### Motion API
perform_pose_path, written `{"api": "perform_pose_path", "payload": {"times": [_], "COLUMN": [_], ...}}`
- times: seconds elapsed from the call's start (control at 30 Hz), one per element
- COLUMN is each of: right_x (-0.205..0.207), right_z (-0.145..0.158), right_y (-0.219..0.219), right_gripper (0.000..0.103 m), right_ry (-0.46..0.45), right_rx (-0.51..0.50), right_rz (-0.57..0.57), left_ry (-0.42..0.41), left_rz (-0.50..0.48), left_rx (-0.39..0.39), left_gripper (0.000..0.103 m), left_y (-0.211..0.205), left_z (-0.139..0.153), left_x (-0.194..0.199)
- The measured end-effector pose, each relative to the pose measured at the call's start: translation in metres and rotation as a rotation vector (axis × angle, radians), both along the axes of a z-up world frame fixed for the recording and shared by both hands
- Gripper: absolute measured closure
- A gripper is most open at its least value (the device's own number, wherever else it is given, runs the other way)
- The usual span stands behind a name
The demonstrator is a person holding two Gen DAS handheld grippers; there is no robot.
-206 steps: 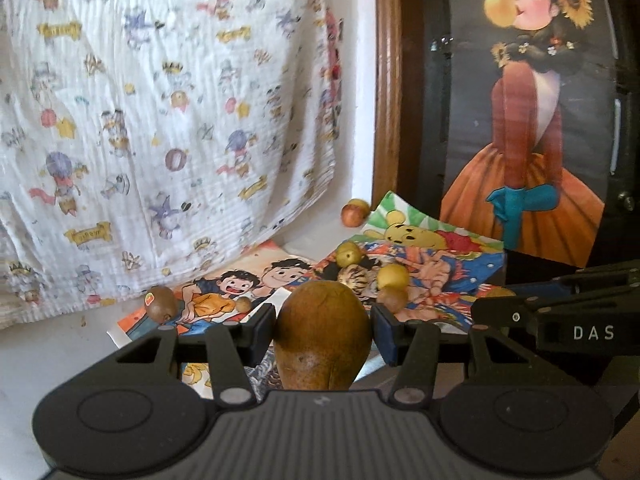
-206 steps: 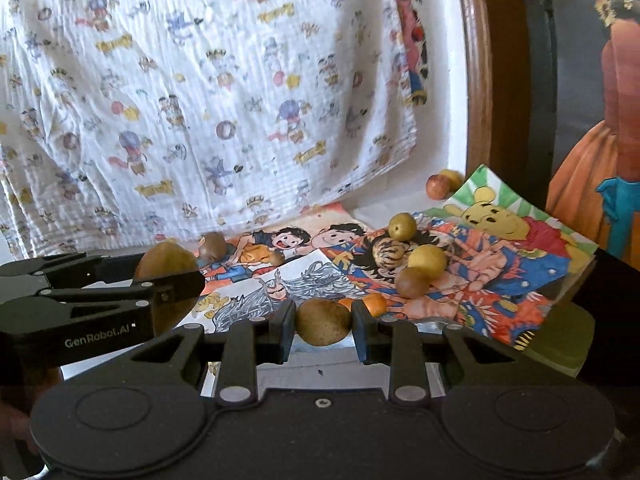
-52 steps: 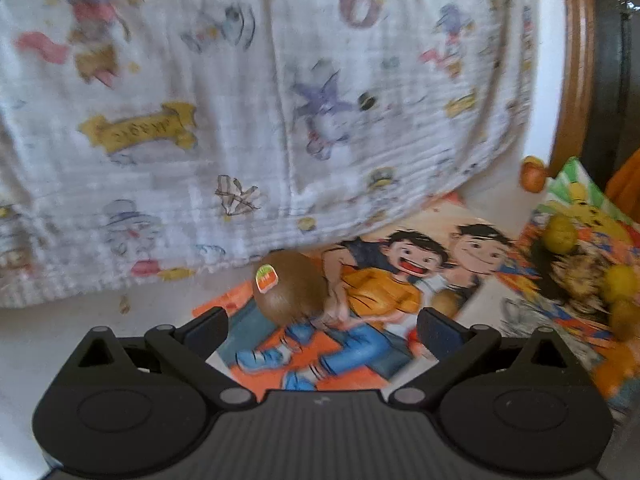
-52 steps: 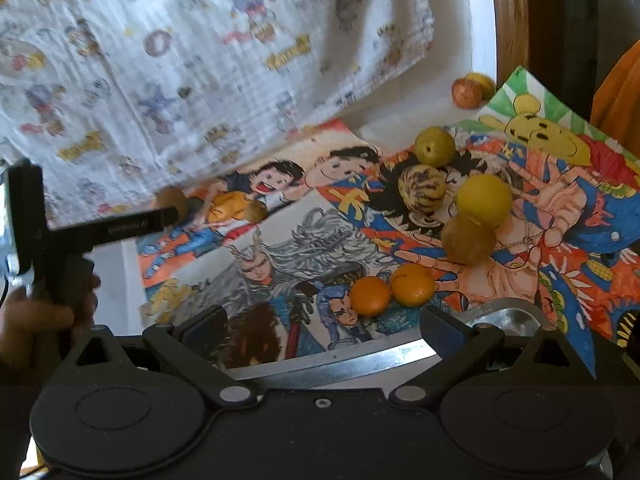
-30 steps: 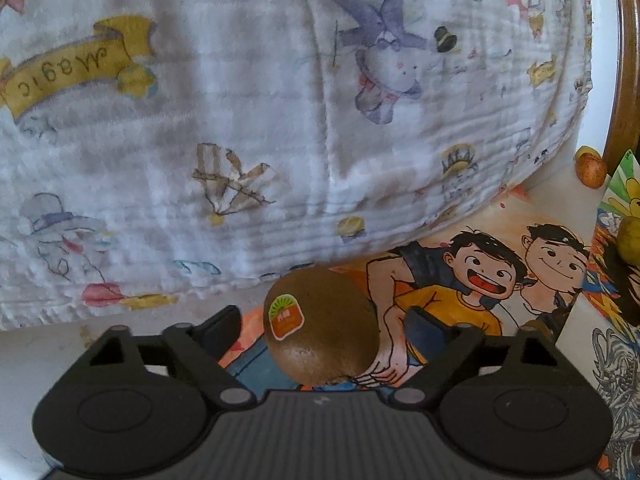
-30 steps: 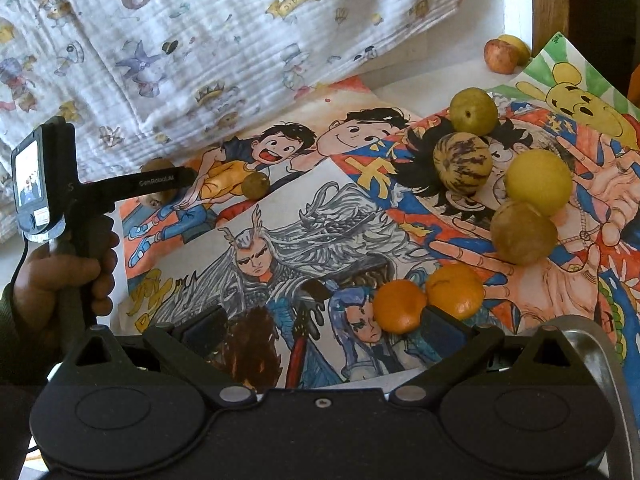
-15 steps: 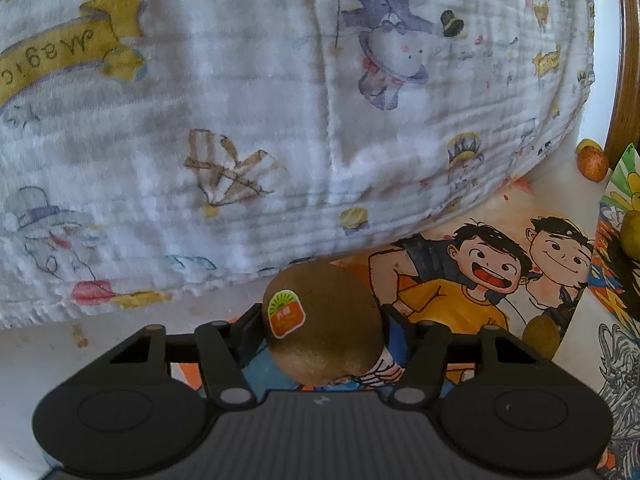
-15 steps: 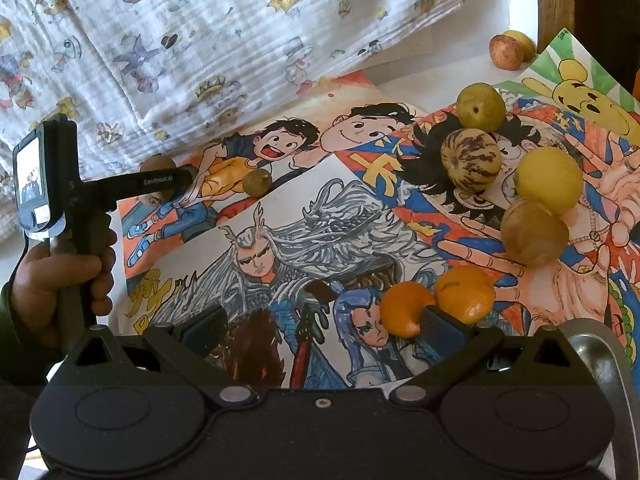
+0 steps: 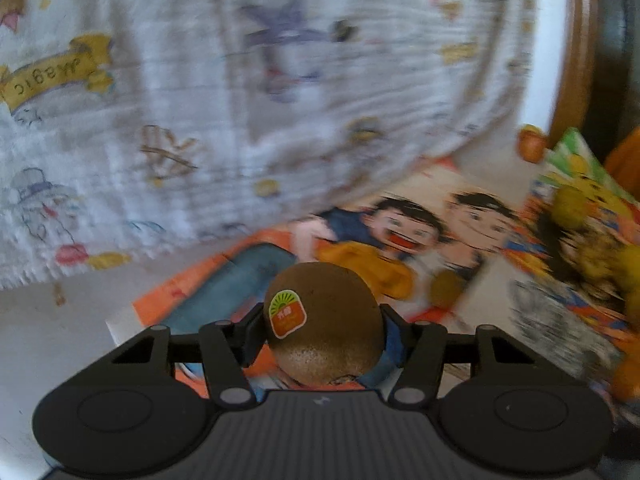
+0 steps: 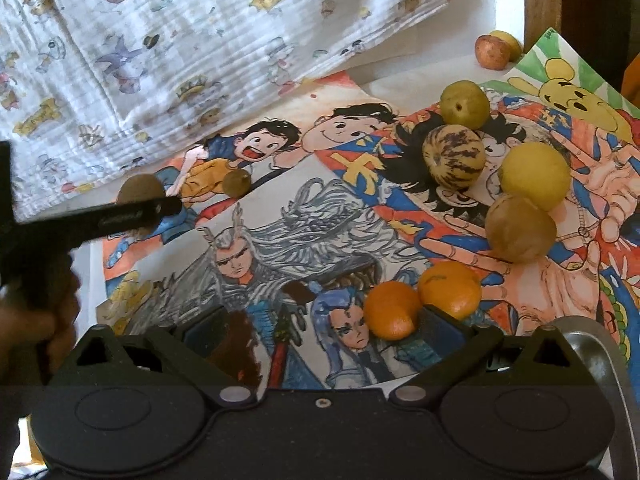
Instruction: Organize fruits
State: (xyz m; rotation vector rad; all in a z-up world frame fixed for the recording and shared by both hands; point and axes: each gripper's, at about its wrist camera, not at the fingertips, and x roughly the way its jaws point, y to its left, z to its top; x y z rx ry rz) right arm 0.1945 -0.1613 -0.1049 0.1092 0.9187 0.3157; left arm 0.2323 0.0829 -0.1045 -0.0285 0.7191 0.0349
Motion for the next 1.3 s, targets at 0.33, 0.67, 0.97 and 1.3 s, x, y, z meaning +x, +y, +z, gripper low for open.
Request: {"api": "perform_pose_path", "payload": {"times": [0.33,0.67,0.97,1.3], "right_x": [0.007,0.011,0.004,-0.022], "right_z": [-0.003,-0.01,-0.008,0.017], "right_y": [0.01,-0.003,-0.008,-0.007], "right_gripper": [0.019,0.051,0.069,0.07], "right_ry": [-0.082,-0.039,-0.037,-0.098], "right_rx": [-0.124,-0.144,-0.155,-0.106], "right_rz": [0.041,0.017,0.008,0.025], "left_ry": [0.043,0.05,0.047,0.027], "left_rz": [-0.111,-0.126,-0.135,-0.142], "left_rx": [-0.041,-0.033,-0.023,0.009], "left_gripper": [0.04,0.04,0.04,0.04], "left_y": [-0.038,-0.044,-0.047,-0.062], "left_z": [0.0,0.0,0.003,0.013], "left_x": [-0.032,-0.041,-0.047,-0.067]}}
